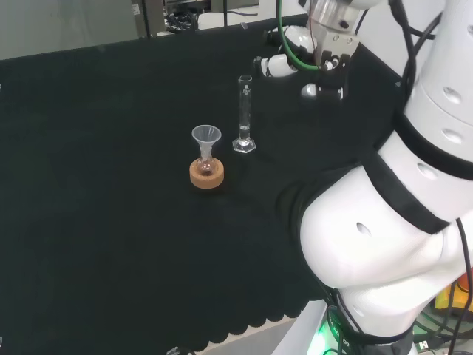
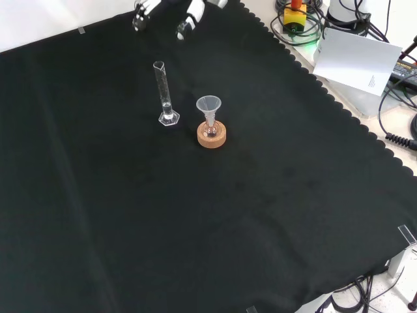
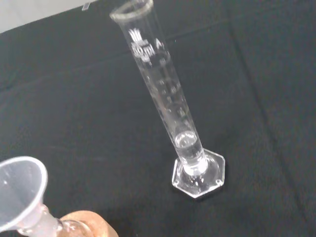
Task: Pick up the graduated cylinder.
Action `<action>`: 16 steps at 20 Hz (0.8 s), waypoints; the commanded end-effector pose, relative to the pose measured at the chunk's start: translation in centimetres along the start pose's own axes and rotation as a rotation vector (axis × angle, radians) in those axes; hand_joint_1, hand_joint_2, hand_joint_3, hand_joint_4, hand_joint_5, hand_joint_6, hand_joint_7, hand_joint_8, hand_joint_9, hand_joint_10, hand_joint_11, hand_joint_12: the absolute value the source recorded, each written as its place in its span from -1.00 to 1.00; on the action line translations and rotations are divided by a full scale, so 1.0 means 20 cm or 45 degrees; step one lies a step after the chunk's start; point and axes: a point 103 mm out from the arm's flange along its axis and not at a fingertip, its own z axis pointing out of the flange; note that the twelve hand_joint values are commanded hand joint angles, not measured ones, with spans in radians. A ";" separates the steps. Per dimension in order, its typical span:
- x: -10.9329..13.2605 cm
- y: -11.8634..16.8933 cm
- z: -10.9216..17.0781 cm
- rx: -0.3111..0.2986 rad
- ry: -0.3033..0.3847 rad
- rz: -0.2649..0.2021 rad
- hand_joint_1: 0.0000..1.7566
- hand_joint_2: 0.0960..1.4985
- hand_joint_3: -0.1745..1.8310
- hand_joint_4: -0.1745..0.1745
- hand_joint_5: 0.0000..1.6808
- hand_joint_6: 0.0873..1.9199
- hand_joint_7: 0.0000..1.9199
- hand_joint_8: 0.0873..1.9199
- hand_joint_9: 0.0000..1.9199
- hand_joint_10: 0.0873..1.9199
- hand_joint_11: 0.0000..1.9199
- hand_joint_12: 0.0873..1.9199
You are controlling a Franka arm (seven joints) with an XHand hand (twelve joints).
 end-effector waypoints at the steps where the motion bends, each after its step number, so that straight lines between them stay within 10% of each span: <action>1: -0.08 0.07 0.12 -0.002 0.038 -0.017 -0.36 0.20 -0.54 -0.23 -0.54 -1.00 -0.81 -0.43 -0.57 -0.39 -0.87 0.41; 16: -0.10 0.09 0.34 0.091 0.078 -0.016 -0.31 0.09 -0.45 -0.23 -0.55 -1.00 -0.81 -0.42 -0.59 -0.38 -0.89 0.42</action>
